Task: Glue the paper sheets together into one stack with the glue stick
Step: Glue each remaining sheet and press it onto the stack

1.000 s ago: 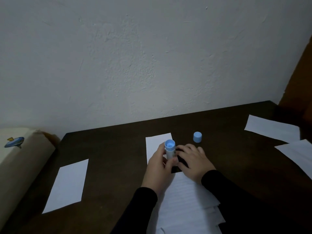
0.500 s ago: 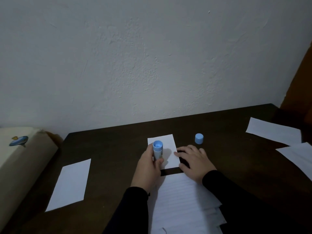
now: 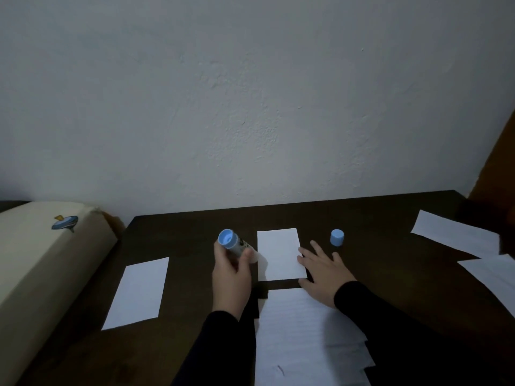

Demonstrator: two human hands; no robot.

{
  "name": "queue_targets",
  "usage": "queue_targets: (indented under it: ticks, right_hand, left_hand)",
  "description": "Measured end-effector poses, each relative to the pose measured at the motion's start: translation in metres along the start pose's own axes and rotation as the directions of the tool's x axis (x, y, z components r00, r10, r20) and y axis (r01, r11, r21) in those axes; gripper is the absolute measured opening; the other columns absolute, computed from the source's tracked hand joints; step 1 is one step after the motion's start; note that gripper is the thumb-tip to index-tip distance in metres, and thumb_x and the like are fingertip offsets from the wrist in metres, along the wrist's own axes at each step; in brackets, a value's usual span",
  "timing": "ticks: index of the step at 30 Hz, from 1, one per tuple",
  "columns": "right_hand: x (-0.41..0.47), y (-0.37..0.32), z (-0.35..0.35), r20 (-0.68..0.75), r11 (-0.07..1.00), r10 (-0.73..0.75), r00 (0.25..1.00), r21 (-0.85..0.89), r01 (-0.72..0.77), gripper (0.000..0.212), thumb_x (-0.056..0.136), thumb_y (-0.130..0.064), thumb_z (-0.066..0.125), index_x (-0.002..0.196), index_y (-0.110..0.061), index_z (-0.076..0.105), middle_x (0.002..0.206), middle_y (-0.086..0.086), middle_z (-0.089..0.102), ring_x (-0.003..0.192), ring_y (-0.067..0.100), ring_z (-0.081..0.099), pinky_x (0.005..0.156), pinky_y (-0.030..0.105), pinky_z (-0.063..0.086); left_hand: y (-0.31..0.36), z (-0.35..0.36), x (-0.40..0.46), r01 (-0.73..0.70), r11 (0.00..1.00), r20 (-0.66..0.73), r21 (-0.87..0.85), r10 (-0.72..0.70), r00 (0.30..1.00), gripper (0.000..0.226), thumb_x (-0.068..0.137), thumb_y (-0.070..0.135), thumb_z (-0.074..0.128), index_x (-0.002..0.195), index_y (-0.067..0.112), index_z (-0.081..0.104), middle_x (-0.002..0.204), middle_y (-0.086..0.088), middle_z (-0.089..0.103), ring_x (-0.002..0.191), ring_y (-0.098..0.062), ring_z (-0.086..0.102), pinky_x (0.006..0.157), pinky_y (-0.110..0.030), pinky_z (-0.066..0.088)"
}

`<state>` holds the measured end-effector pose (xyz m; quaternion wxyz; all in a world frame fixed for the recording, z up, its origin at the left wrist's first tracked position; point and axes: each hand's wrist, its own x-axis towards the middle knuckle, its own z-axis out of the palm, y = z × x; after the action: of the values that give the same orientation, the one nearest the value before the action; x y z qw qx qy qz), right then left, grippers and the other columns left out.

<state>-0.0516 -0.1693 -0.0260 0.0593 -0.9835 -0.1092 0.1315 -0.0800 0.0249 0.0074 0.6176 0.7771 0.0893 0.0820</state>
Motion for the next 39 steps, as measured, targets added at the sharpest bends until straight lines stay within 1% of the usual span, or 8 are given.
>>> queue_targets:
  ticks: [4, 7, 11, 16, 20, 24, 26, 39]
  right_hand:
    - [0.001, -0.014, -0.002, 0.028, 0.997, 0.070, 0.997, 0.013, -0.071, 0.060, 0.100, -0.046, 0.034, 0.153, -0.020, 0.020, 0.162, -0.003, 0.012, 0.149, 0.021, 0.003, 0.117, 0.053, 0.008]
    - [0.005, -0.028, -0.004, 0.027, 0.992, 0.110, 0.994, -0.061, -0.108, 0.063, 0.097, -0.058, 0.030, 0.146, -0.019, 0.036, 0.155, 0.005, 0.029, 0.146, 0.026, 0.017, 0.115, 0.053, 0.013]
    - [0.018, -0.041, -0.016, -0.136, 0.988, 0.068, 0.988, -0.127, -0.085, 0.051, 0.097, -0.057, 0.030, 0.129, -0.025, 0.054, 0.127, 0.004, 0.054, 0.120, 0.021, 0.047, 0.106, 0.048, 0.028]
    - [0.052, -0.025, -0.023, -0.177, 0.991, 0.130, 0.976, 0.032, -0.126, 0.046, 0.097, -0.032, 0.046, 0.142, -0.028, 0.041, 0.141, 0.000, 0.041, 0.126, 0.019, 0.041, 0.105, 0.039, 0.038]
    - [0.059, -0.004, -0.018, -0.034, 0.964, 0.254, 0.967, 0.089, -0.250, 0.052, 0.097, -0.041, 0.044, 0.144, -0.019, 0.038, 0.147, 0.004, 0.036, 0.132, 0.022, 0.037, 0.109, 0.041, 0.036]
    - [0.051, -0.015, -0.004, -0.117, 0.955, 0.282, 0.952, -0.064, -0.290, 0.047, 0.097, -0.049, 0.036, 0.130, -0.018, 0.048, 0.126, 0.006, 0.046, 0.117, 0.021, 0.044, 0.100, 0.039, 0.040]
    - [0.048, -0.026, 0.001, -0.110, 0.949, 0.299, 0.948, -0.068, -0.308, 0.049, 0.096, -0.053, 0.036, 0.129, -0.018, 0.047, 0.128, 0.008, 0.043, 0.118, 0.022, 0.042, 0.099, 0.038, 0.039]
    - [0.067, 0.006, -0.027, -0.056, 0.899, 0.412, 0.910, 0.188, -0.395, 0.052, 0.096, -0.043, 0.050, 0.138, -0.013, 0.043, 0.138, 0.010, 0.041, 0.123, 0.022, 0.046, 0.102, 0.035, 0.044]
  left_hand:
    - [0.009, 0.001, 0.000, -0.013, 0.999, 0.028, -0.046, 0.014, 0.999, 0.046, 0.094, 0.021, 0.057, 0.134, 0.032, 0.037, 0.120, 0.009, 0.053, 0.108, -0.007, 0.051, 0.095, -0.032, 0.045]
    - [0.014, 0.000, 0.002, -0.014, 0.998, 0.056, -0.065, 0.018, 0.998, 0.047, 0.094, 0.021, 0.057, 0.136, 0.029, 0.036, 0.125, 0.006, 0.053, 0.115, -0.010, 0.051, 0.097, -0.033, 0.046]
    - [0.014, -0.003, 0.007, -0.030, 0.996, 0.059, -0.078, 0.035, 0.998, 0.049, 0.093, 0.021, 0.058, 0.137, 0.027, 0.037, 0.127, 0.005, 0.054, 0.117, -0.012, 0.051, 0.099, -0.033, 0.045]
    - [0.006, -0.010, 0.021, 0.009, 0.998, 0.078, -0.060, -0.004, 0.997, 0.045, 0.092, 0.020, 0.059, 0.131, 0.032, 0.039, 0.121, 0.009, 0.051, 0.113, -0.009, 0.049, 0.100, -0.039, 0.046]
    - [0.001, -0.009, 0.030, 0.001, 1.000, 0.092, -0.028, 0.002, 0.996, 0.045, 0.093, 0.021, 0.059, 0.133, 0.029, 0.039, 0.120, 0.010, 0.051, 0.110, -0.007, 0.048, 0.096, -0.032, 0.045]
    - [-0.002, -0.006, 0.037, -0.008, 1.000, 0.111, -0.007, 0.008, 0.994, 0.045, 0.093, 0.022, 0.059, 0.132, 0.029, 0.039, 0.118, 0.012, 0.050, 0.108, -0.005, 0.048, 0.089, -0.027, 0.043]
    - [-0.002, -0.003, 0.037, 0.002, 1.000, 0.120, -0.002, -0.002, 0.993, 0.044, 0.093, 0.022, 0.059, 0.132, 0.029, 0.039, 0.116, 0.013, 0.049, 0.108, -0.005, 0.047, 0.089, -0.027, 0.043]
    - [-0.004, -0.004, 0.031, -0.018, 1.000, 0.145, 0.022, 0.015, 0.989, 0.035, 0.093, 0.025, 0.059, 0.119, 0.038, 0.040, 0.110, 0.018, 0.049, 0.093, 0.002, 0.049, 0.080, -0.021, 0.041]
